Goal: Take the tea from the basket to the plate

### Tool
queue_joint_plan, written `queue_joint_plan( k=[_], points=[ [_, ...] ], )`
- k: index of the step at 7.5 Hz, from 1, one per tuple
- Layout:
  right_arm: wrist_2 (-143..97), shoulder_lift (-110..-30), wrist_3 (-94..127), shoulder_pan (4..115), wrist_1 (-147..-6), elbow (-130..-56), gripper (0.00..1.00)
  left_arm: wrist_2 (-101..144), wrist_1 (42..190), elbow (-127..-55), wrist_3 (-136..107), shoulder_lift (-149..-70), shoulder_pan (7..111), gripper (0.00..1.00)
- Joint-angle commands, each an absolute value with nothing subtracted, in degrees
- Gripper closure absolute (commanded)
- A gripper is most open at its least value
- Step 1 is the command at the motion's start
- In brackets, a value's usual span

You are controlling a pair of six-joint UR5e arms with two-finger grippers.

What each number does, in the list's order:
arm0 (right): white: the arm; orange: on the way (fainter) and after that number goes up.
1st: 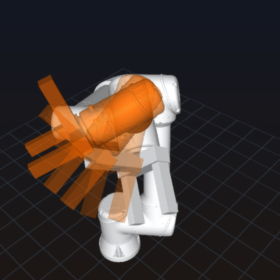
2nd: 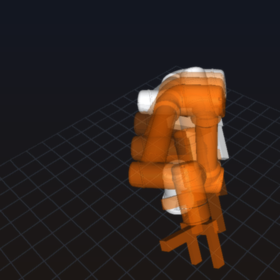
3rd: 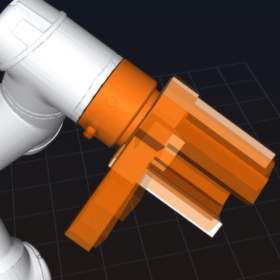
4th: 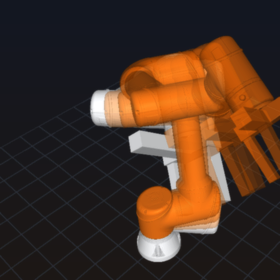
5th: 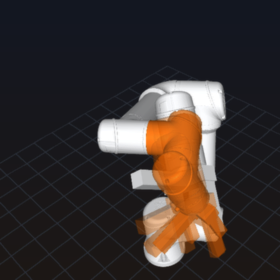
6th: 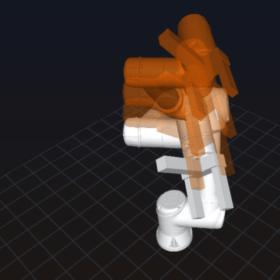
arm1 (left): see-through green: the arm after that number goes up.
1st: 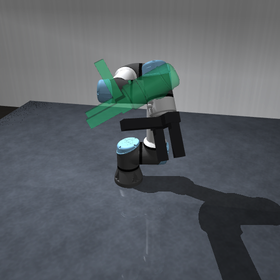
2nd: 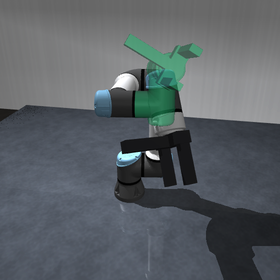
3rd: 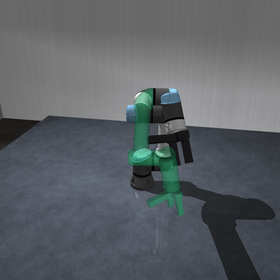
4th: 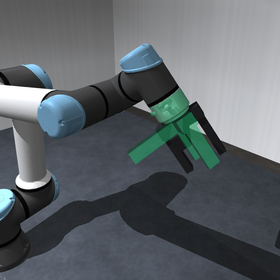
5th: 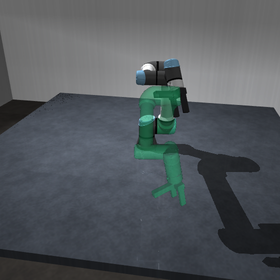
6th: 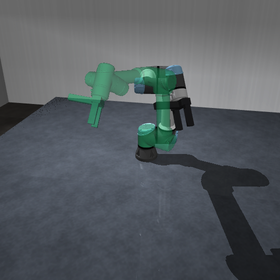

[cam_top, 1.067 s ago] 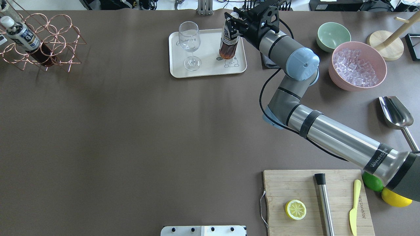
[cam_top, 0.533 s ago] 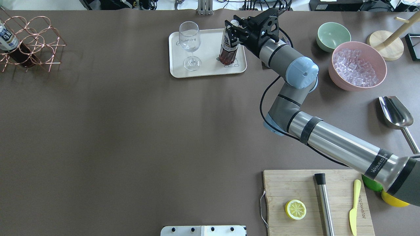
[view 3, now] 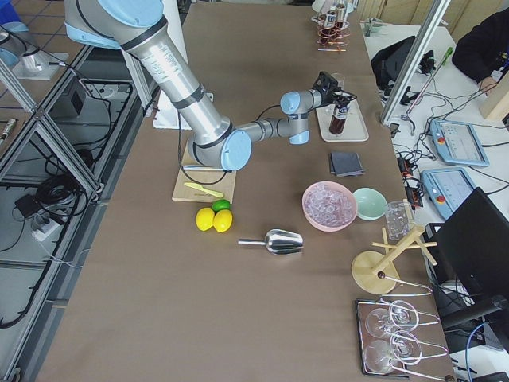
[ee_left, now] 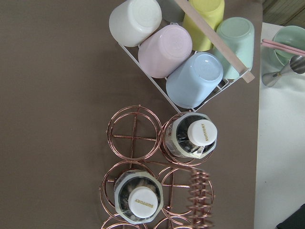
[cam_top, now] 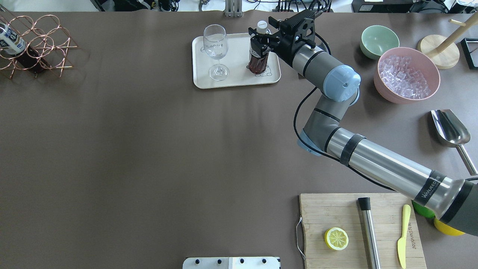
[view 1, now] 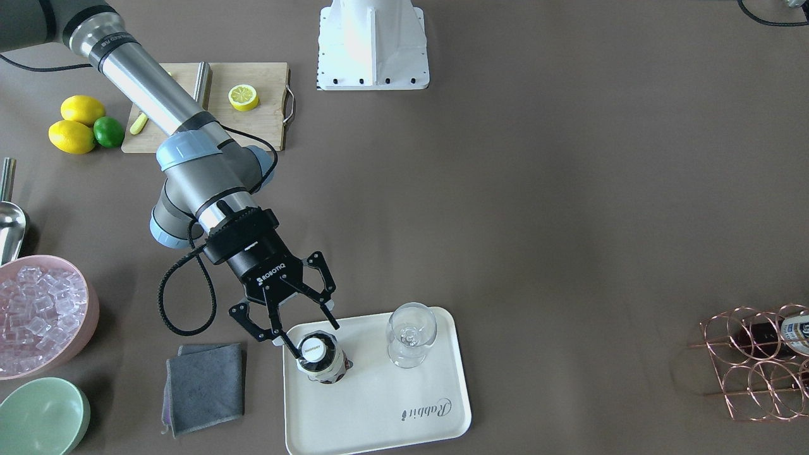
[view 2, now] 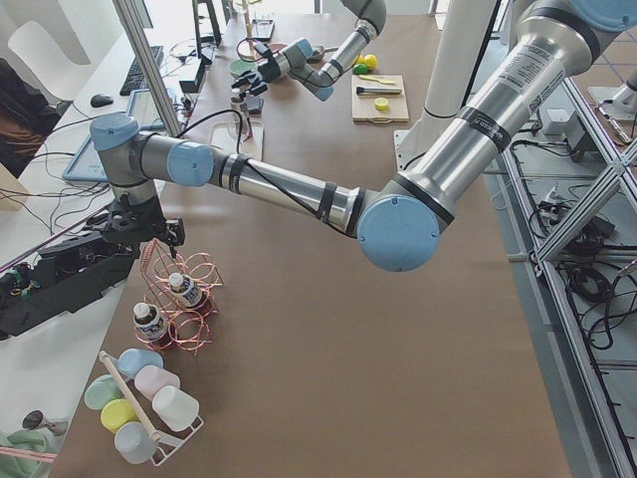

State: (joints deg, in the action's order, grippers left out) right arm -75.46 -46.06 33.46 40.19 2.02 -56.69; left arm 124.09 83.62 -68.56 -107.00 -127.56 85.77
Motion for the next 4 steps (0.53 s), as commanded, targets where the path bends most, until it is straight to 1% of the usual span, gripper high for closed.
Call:
queue_joint_plan(
  k=[1,2,4],
  points=[
    [-78.81,-47.97,33.84,40.34,-2.77,-63.14,0.0,124.1,80.45,-75.18,-96.68,-123.7,87.18,0.01],
    [-81.8,-50.69,33.84,41.04,-7.16,-68.94,0.0,124.01,79.64,-81.41,-93.72,-119.22,87.27,0.01],
    [-87.25,-56.74,33.75,42.18,-13.16,-78.44,0.0,124.01,78.67,-90.84,-93.52,-112.97,87.1,0.01]
  ],
)
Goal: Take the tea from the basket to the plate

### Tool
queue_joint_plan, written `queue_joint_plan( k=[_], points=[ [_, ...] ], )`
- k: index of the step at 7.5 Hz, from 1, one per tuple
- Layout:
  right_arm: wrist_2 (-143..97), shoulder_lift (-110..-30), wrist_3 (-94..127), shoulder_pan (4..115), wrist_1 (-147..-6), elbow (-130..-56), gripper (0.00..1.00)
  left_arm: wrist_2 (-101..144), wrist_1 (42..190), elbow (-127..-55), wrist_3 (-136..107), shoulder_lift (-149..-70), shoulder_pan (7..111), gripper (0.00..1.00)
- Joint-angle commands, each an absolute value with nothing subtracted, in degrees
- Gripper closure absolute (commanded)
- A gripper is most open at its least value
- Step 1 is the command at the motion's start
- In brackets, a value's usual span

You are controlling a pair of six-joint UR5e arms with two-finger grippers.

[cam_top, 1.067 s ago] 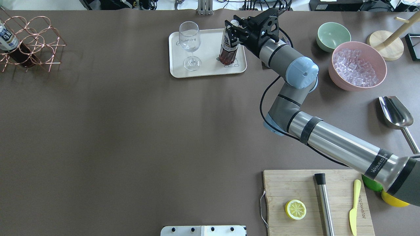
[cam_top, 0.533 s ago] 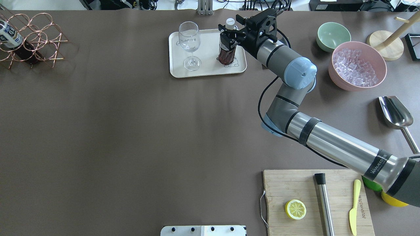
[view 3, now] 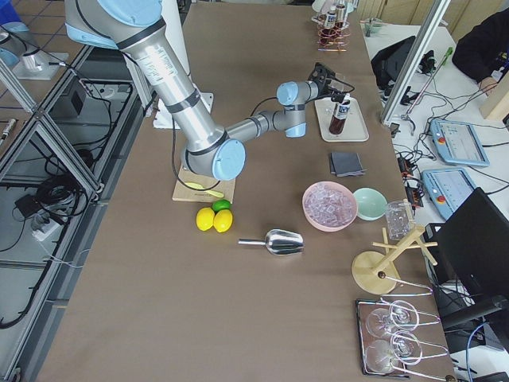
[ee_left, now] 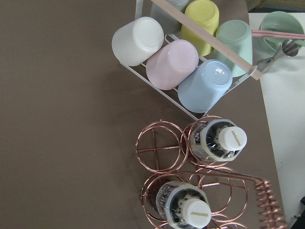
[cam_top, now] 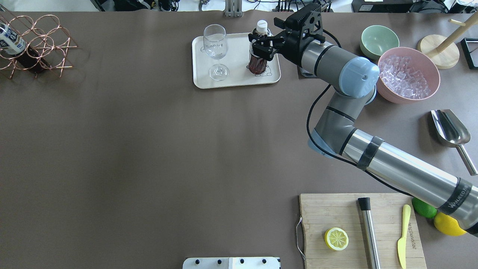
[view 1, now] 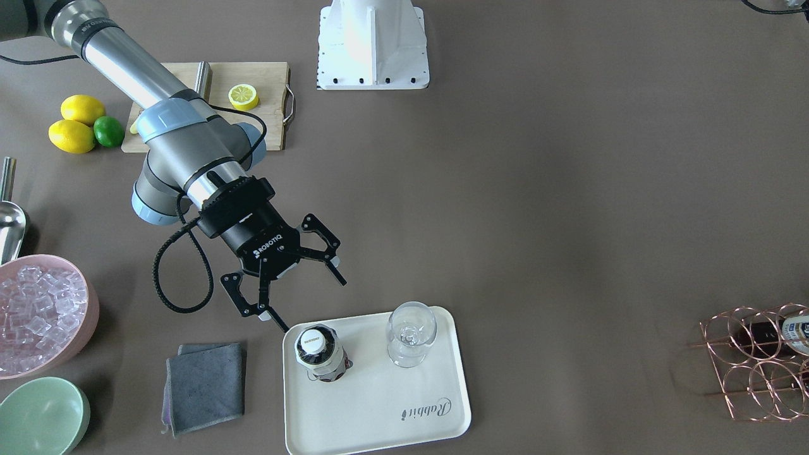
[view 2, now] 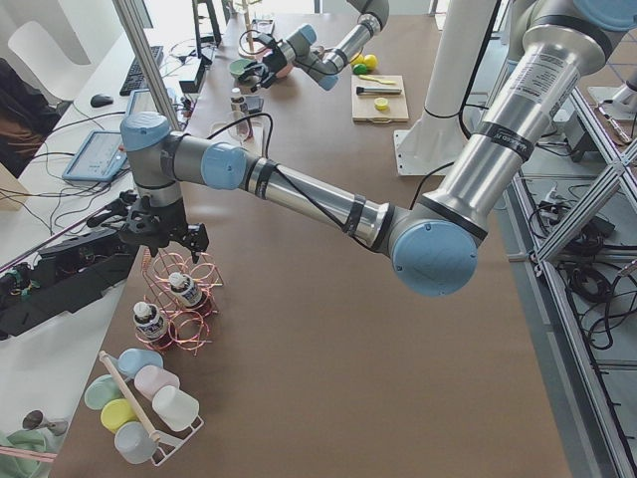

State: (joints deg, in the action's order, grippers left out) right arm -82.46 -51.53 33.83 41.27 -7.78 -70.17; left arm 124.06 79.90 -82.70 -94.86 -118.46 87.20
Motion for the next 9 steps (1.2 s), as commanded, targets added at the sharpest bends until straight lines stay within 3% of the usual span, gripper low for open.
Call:
queue_joint_plan(
  k=[1,4,5,9],
  points=[
    [-91.02,-60.08,33.66,42.62,-15.53,-82.49,0.0,124.54,76.49,-94.18,-89.51,-111.2,86.75,0.01],
    [-106.04,-71.69,33.75,45.52,-36.38,-101.53,0.0,124.8,64.36,-101.41,-63.28,-108.82,86.49,0.01],
    [-111.48,-73.55,33.66,46.83,-42.22,-104.56,0.0,124.89,64.77,-102.64,-56.15,-105.33,86.57,0.01],
    [-125.94,-85.13,32.87,51.86,-52.8,-104.85,0.0,128.39,68.97,-104.59,-39.83,-95.47,86.75,0.01]
  ],
)
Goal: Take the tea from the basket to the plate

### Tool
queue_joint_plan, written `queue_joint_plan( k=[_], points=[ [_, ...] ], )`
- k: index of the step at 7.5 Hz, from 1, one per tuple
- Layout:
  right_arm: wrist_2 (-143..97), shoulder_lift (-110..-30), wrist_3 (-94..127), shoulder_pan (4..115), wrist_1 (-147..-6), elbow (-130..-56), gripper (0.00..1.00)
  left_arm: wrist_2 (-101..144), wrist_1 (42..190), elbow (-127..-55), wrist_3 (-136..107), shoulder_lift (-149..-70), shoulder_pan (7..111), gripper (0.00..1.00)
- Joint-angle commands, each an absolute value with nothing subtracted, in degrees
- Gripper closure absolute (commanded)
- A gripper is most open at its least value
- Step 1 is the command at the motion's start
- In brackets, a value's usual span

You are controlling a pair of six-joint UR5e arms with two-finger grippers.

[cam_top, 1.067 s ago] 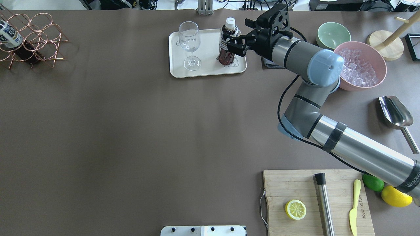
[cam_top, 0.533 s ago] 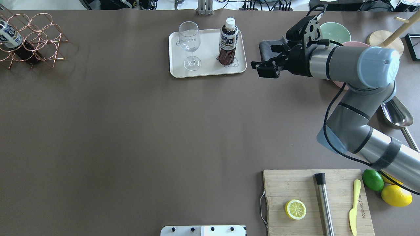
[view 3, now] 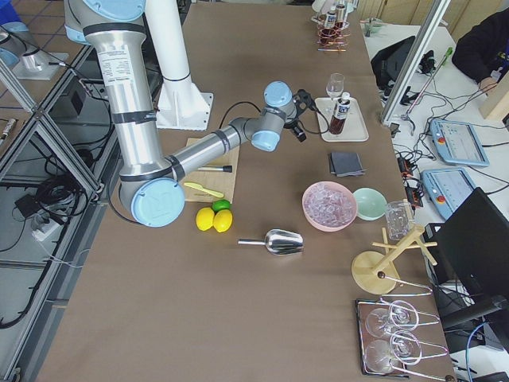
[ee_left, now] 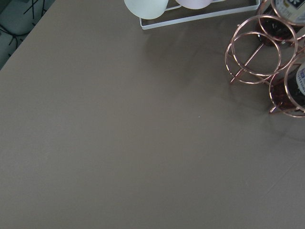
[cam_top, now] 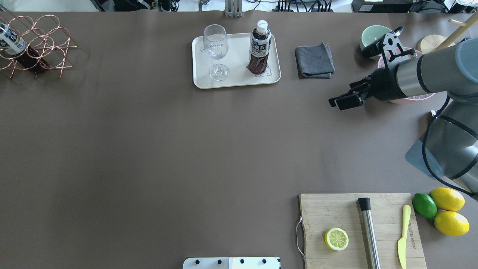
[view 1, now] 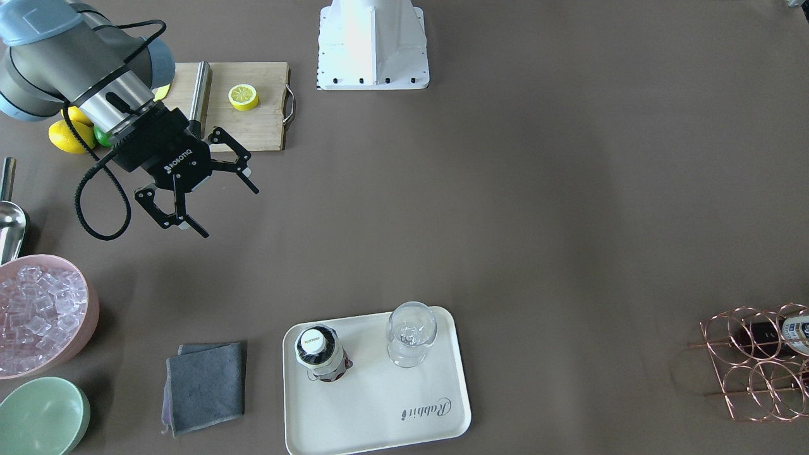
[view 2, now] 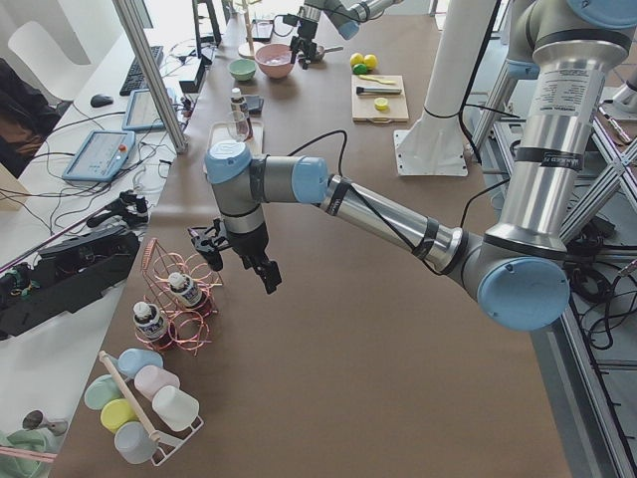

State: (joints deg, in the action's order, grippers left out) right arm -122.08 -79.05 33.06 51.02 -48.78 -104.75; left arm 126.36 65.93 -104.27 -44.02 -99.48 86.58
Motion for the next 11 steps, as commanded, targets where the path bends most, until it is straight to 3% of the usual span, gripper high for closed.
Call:
queue_joint_plan(
  k=[1,4,7,11],
  points=[
    [-126.21,-88.21,31.91,52.46,-57.0,-104.85,0.0,128.93,69.95,-104.68,-38.6,-93.45,86.75,0.01],
    [-131.3,-93.15,23.14,64.13,-76.94,-104.94,0.0,131.03,74.24,-104.06,-19.24,-86.61,87.45,0.01],
    [-130.26,-96.33,4.34,78.09,-94.33,-104.06,0.0,134.38,92.65,-101.79,-14.94,-78.42,88.68,0.01],
    [-128.67,-96.6,4.22,82.71,-96.68,-100.9,0.0,134.47,97.56,-101.07,-14.94,-77.96,88.51,0.01]
  ],
)
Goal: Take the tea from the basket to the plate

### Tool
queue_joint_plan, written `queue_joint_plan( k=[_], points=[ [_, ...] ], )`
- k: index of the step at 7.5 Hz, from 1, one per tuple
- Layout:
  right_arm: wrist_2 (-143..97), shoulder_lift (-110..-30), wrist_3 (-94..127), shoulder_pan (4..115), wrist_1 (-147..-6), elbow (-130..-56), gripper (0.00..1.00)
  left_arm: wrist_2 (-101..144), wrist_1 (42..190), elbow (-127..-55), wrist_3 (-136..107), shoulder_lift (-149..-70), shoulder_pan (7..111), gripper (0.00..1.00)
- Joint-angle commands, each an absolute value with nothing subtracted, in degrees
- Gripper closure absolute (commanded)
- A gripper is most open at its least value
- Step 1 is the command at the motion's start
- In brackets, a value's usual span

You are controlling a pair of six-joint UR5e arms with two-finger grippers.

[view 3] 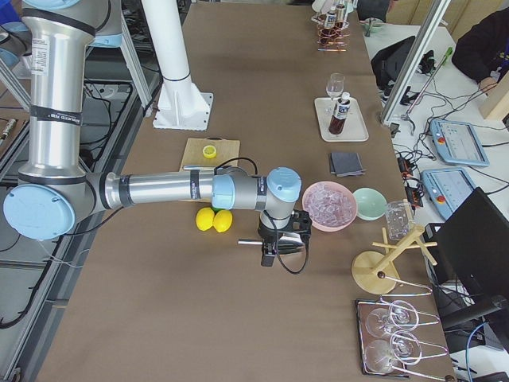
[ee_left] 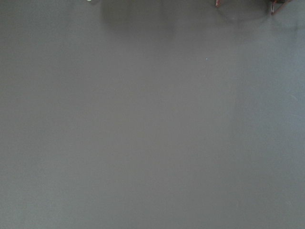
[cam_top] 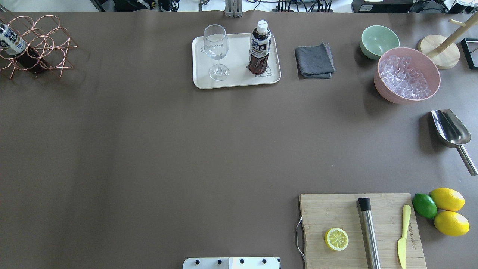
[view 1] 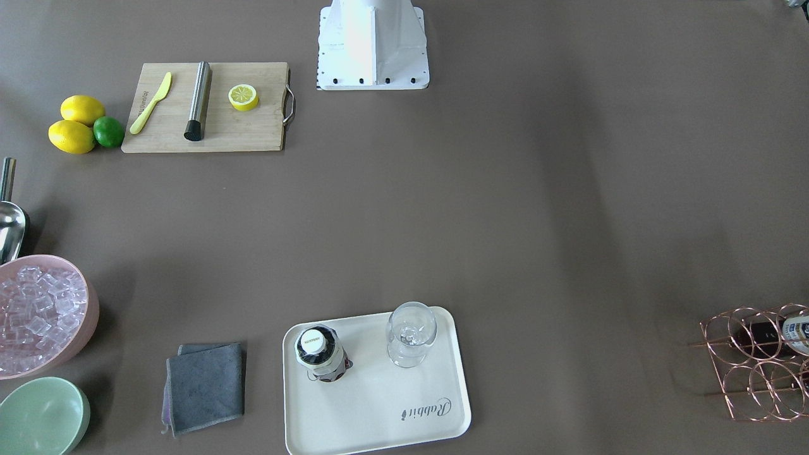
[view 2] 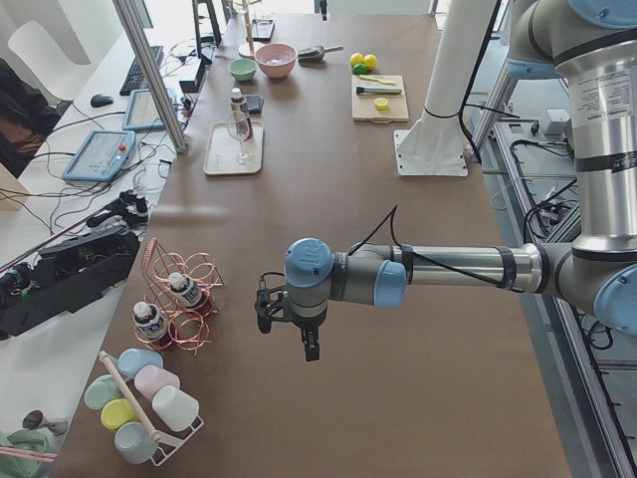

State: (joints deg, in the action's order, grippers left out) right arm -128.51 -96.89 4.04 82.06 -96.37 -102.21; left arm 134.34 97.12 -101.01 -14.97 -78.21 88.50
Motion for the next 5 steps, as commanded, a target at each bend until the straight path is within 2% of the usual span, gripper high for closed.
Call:
queue_joint_plan(
  k=[1,5],
  points=[
    [-129.02,-96.33,4.22,82.71,-96.77,-100.38,0.0,134.56,96.86,-101.34,-14.25,-78.13,88.07,0.01],
    [-129.11,-96.24,4.39,83.14,-96.77,-100.28,0.0,135.0,91.14,-102.04,-7.56,-78.48,88.51,0.01]
  ],
)
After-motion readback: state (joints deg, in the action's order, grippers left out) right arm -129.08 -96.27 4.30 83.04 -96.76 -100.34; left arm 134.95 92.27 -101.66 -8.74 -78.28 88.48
